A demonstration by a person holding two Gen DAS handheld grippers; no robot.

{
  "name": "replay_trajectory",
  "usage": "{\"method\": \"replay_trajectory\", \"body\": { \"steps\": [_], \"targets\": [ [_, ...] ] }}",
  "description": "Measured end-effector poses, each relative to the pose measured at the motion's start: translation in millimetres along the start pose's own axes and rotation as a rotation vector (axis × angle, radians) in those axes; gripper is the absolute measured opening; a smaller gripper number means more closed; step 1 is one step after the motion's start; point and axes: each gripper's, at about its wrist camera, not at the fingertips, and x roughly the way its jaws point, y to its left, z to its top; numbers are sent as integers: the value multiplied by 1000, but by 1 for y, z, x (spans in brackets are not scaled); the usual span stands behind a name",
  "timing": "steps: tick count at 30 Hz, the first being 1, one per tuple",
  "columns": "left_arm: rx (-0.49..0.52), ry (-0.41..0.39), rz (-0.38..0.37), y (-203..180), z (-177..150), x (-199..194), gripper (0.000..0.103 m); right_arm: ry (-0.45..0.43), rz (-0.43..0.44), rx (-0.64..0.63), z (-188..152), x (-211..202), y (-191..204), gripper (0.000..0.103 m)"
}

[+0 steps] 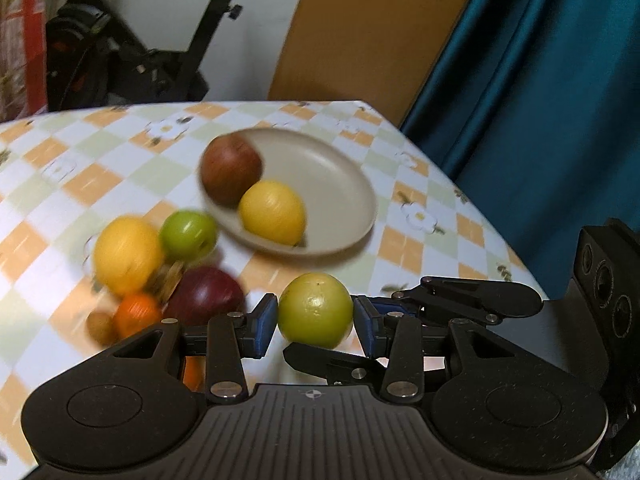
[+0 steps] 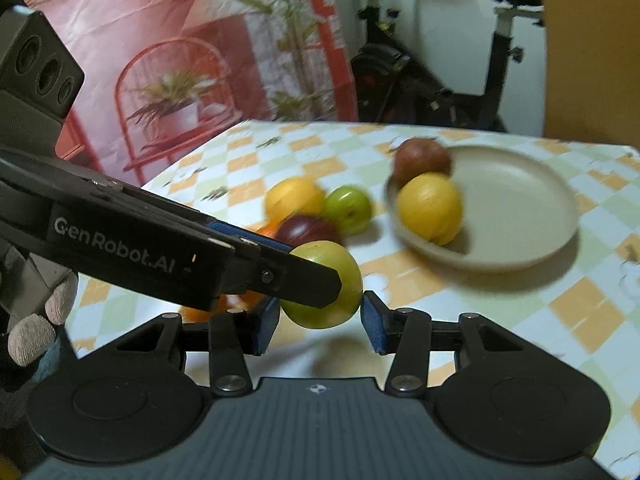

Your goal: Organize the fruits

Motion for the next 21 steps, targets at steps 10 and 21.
{"method": "replay_trajectory", "body": {
  "steps": [10, 21],
  "targets": [
    [3, 18, -54, -14, 51, 54, 44, -33, -105, 21, 25, -1, -52, 48],
    [27, 89, -26, -12, 68, 98, 45, 6, -167, 35, 33, 20, -89, 48]
  ]
}}
